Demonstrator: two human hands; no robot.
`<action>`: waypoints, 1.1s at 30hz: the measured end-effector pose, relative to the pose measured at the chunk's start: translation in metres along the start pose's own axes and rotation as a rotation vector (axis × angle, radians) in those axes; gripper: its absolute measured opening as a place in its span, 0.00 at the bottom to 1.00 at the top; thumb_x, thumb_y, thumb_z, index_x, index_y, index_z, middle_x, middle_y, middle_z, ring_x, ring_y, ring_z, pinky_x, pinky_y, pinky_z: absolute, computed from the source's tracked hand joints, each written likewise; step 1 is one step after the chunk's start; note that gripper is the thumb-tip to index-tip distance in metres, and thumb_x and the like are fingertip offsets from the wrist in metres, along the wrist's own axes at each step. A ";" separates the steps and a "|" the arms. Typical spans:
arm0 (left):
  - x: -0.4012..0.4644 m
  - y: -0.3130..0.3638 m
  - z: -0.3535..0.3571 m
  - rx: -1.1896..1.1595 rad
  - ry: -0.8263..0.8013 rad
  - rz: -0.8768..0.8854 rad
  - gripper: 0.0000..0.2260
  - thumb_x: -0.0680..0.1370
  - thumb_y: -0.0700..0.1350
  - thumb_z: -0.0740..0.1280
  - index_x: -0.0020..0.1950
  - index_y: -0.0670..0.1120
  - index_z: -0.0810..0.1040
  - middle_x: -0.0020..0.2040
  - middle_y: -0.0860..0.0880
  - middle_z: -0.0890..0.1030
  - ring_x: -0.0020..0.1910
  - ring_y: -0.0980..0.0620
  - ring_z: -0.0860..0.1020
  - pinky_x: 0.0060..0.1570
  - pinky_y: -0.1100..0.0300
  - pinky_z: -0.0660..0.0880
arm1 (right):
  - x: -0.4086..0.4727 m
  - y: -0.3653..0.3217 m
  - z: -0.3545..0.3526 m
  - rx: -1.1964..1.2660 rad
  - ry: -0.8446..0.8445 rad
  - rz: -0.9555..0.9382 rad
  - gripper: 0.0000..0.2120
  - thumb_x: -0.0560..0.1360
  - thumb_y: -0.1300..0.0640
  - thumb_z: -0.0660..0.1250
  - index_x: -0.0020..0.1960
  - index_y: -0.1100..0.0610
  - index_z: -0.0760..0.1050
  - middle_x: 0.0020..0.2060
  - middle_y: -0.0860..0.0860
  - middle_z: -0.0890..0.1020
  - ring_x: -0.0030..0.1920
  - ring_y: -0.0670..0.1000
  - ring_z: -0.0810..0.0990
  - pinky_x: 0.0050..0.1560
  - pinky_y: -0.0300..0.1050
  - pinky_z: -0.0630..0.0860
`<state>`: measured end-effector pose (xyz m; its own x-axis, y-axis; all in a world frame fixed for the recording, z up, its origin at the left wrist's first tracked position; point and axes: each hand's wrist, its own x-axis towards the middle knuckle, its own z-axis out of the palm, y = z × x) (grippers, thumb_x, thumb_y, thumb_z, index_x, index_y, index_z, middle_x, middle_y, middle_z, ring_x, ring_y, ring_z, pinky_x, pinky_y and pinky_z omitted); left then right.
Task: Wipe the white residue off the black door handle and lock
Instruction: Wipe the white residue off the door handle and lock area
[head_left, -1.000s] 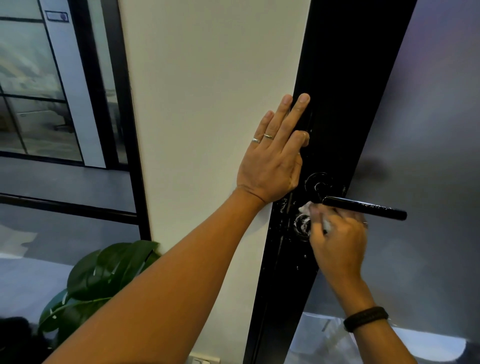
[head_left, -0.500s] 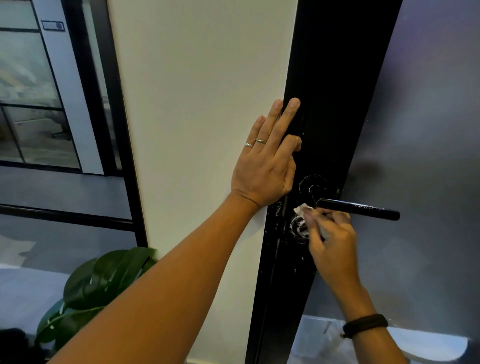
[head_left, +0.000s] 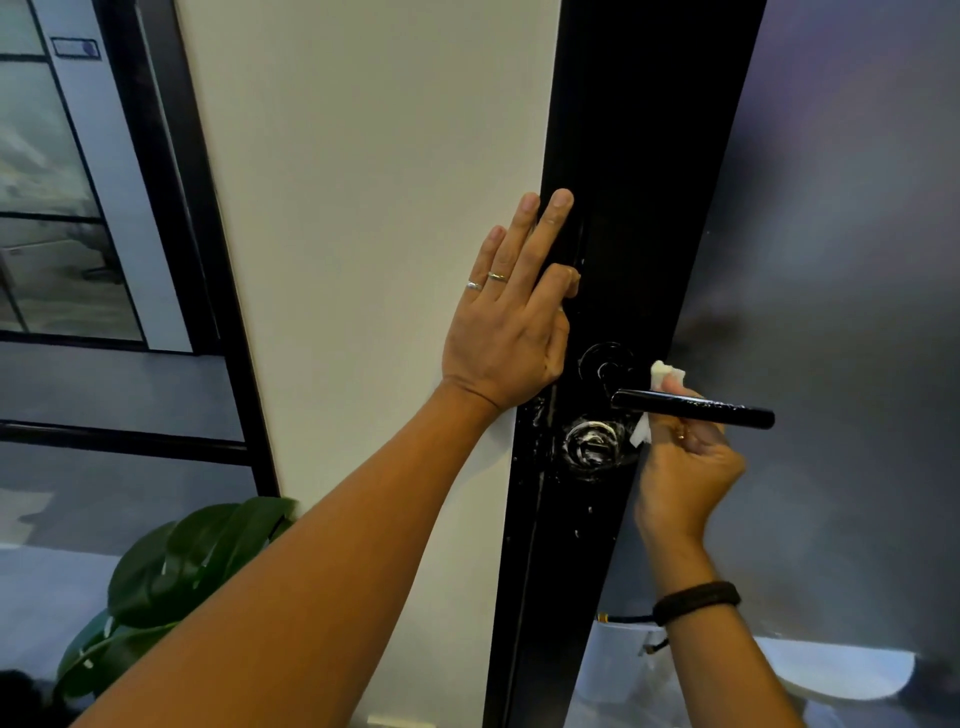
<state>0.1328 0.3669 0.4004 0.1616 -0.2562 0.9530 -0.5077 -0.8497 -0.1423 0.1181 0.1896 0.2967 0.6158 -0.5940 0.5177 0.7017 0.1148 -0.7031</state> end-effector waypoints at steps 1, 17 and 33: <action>0.000 0.000 0.000 0.005 0.002 0.000 0.06 0.80 0.39 0.67 0.55 0.46 0.80 0.83 0.37 0.65 0.85 0.35 0.60 0.86 0.43 0.53 | 0.001 -0.001 0.001 -0.021 -0.039 -0.031 0.12 0.78 0.65 0.74 0.61 0.59 0.84 0.60 0.59 0.85 0.64 0.54 0.84 0.68 0.46 0.78; 0.000 0.000 0.000 -0.003 0.014 0.007 0.05 0.80 0.40 0.66 0.55 0.45 0.80 0.83 0.37 0.66 0.84 0.34 0.61 0.85 0.42 0.55 | -0.008 0.014 -0.028 -0.808 -0.554 -0.644 0.16 0.77 0.75 0.69 0.62 0.66 0.83 0.55 0.60 0.82 0.59 0.56 0.77 0.66 0.35 0.73; 0.001 0.001 -0.002 0.007 0.016 -0.001 0.06 0.79 0.40 0.67 0.55 0.45 0.82 0.83 0.37 0.67 0.84 0.34 0.61 0.85 0.46 0.51 | 0.016 0.002 -0.023 -1.087 -0.856 -0.935 0.24 0.71 0.76 0.71 0.63 0.58 0.84 0.59 0.57 0.84 0.53 0.62 0.82 0.50 0.55 0.80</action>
<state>0.1307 0.3664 0.4014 0.1487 -0.2477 0.9574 -0.5018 -0.8531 -0.1428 0.1209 0.1619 0.2920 0.4186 0.4853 0.7676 0.5829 -0.7917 0.1827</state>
